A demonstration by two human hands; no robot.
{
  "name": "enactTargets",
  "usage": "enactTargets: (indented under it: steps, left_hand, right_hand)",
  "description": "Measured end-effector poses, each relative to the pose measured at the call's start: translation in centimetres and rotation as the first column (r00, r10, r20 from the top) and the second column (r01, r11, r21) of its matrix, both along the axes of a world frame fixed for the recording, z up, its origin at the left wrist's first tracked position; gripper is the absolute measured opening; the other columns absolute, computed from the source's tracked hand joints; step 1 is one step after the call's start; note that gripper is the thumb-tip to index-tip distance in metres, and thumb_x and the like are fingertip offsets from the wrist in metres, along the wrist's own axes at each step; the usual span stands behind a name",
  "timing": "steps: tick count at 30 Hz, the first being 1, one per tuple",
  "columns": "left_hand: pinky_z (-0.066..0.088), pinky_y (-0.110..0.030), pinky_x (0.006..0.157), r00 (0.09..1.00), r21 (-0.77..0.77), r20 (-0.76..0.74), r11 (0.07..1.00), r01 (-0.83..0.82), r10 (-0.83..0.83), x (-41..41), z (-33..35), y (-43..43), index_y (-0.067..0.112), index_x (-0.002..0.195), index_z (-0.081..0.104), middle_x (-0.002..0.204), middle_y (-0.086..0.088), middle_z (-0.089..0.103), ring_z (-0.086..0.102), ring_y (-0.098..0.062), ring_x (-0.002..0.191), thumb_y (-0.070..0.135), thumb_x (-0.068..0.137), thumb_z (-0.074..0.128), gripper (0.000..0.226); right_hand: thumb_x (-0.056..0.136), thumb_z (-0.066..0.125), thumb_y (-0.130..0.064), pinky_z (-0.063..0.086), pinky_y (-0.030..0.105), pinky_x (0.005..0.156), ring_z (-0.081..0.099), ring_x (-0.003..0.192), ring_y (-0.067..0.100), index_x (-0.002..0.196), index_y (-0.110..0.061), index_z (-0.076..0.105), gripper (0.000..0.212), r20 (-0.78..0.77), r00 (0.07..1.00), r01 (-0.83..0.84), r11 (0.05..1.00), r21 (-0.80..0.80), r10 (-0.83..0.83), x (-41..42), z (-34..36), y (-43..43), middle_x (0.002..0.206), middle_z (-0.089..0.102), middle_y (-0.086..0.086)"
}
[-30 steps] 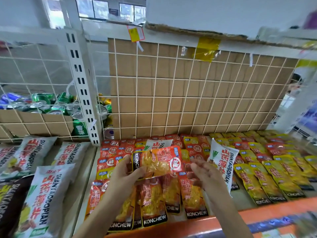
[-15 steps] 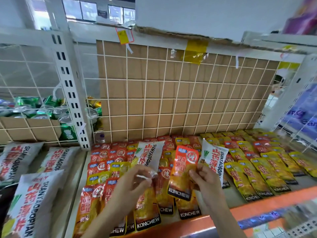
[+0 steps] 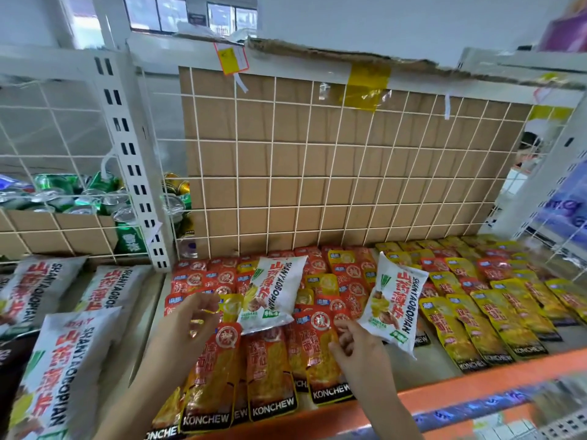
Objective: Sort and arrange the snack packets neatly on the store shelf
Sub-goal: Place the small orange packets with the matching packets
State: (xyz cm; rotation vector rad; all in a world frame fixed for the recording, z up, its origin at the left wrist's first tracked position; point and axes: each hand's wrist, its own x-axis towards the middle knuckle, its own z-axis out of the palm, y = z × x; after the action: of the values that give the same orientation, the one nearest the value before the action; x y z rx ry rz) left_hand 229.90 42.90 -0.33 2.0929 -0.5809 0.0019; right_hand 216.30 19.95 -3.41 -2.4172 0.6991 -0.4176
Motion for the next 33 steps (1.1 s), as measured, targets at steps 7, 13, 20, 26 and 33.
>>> enactTargets:
  steps: [7, 13, 20, 26, 33]
  left_hand:
    - [0.041, -0.017, 0.061, 0.999, 0.131, 0.033, 0.991, -0.021, 0.017, 0.6, -0.1, -1.8, 0.022, 0.101, 0.058, 0.096, 0.006, 0.062, 0.059, -0.012, 0.087, 0.013, 0.089, 0.06, 0.016]
    - [0.045, -0.03, 0.076, 0.999, 0.308, -0.039, 0.951, -0.011, 0.024, 1.7, 0.4, -6.7, 0.017, 0.122, 0.052, 0.115, -0.001, 0.056, 0.055, -0.019, 0.099, 0.043, 0.091, 0.052, 0.041]
    - [0.041, -0.037, 0.095, 0.993, 0.492, -0.042, 0.867, -0.076, 0.111, 1.8, -0.6, -10.4, 0.012, 0.138, 0.031, 0.137, -0.007, 0.048, 0.048, -0.027, 0.121, 0.056, 0.082, 0.059, 0.076]
    - [0.045, -0.039, 0.087, 0.992, 0.229, -0.011, 0.966, -0.117, 0.123, 0.8, -1.3, -11.2, 0.008, 0.136, 0.033, 0.131, -0.011, 0.048, 0.052, -0.03, 0.115, 0.031, 0.08, 0.071, 0.071]
    - [0.054, -0.044, 0.083, 0.982, -0.197, -0.091, 0.963, -0.183, 0.168, 0.4, -0.9, -10.9, 0.023, 0.129, 0.037, 0.116, 0.002, 0.058, 0.06, -0.018, 0.102, 0.026, 0.078, 0.073, 0.063]
  right_hand:
    - [0.068, 0.077, 0.0, 0.039, 0.01, 0.054, 0.059, 0.072, 0.011, 0.09, -0.011, 0.065, 0.027, 0.328, 0.939, 0.176, 0.966, -0.191, -0.107, -1.5, 0.3, -3.1, 0.087, 0.065, 0.002]
    - [0.077, 0.072, -0.006, 0.047, 0.041, 0.07, 0.054, 0.097, 0.038, 0.111, -0.003, 0.057, 0.037, 0.296, 0.897, 0.352, 0.936, -0.025, -0.329, -1.6, -0.2, -8.6, 0.111, 0.056, 0.019]
    - [0.073, 0.076, -0.032, 0.048, 0.038, 0.079, 0.05, 0.108, 0.03, 0.138, -0.009, 0.031, 0.082, 0.185, 0.922, 0.315, 0.936, 0.154, -0.341, -0.3, -0.5, -9.4, 0.121, 0.052, 0.013]
    - [0.077, 0.074, -0.018, 0.047, 0.032, 0.075, 0.051, 0.11, 0.029, 0.141, -0.011, 0.028, 0.08, 0.281, 0.901, 0.294, 0.942, 0.161, -0.33, -0.8, -0.9, -9.0, 0.127, 0.05, 0.013]
    - [0.079, 0.071, -0.011, 0.05, 0.045, 0.088, 0.053, 0.113, 0.026, 0.142, -0.022, 0.024, 0.079, 0.468, 0.79, 0.236, 0.901, 0.363, -0.395, -2.0, 0.2, -9.3, 0.13, 0.05, 0.007]
